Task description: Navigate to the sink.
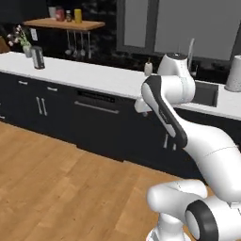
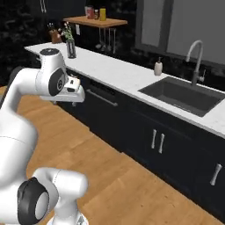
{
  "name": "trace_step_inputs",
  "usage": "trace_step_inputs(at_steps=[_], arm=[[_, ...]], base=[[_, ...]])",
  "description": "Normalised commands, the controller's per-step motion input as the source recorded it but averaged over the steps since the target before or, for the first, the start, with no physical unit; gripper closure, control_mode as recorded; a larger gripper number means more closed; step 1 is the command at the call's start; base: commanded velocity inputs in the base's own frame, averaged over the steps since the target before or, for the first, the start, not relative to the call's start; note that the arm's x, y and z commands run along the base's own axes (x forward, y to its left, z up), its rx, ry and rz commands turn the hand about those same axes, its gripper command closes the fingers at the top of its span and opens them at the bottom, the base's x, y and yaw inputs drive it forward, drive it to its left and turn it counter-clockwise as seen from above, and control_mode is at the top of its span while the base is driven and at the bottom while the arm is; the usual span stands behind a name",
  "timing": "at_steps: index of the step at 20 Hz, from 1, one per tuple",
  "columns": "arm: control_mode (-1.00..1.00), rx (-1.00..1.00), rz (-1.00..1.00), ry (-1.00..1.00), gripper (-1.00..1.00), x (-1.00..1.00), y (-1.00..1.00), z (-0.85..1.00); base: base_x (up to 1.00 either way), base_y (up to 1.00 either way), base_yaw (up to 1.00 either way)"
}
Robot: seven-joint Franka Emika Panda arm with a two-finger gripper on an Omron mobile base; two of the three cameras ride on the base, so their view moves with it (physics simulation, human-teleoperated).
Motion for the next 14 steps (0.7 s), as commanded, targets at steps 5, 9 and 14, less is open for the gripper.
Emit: trace_step_inputs(at_steps=[5, 9, 14], arm=[[1.00, 0.00, 0.00, 0.00, -1.00, 0.00, 0.00, 0.00], [1.00, 0.00, 0.00, 0.00, -1.00, 0.00, 0.00, 0.00], [1.00, 0.00, 0.00, 0.00, -1.00, 0.00, 0.00, 0.00]], base=[[0.36, -0.32, -0.81], [0.87, -0.04, -0.60], [1.00, 0.01, -0.22]])
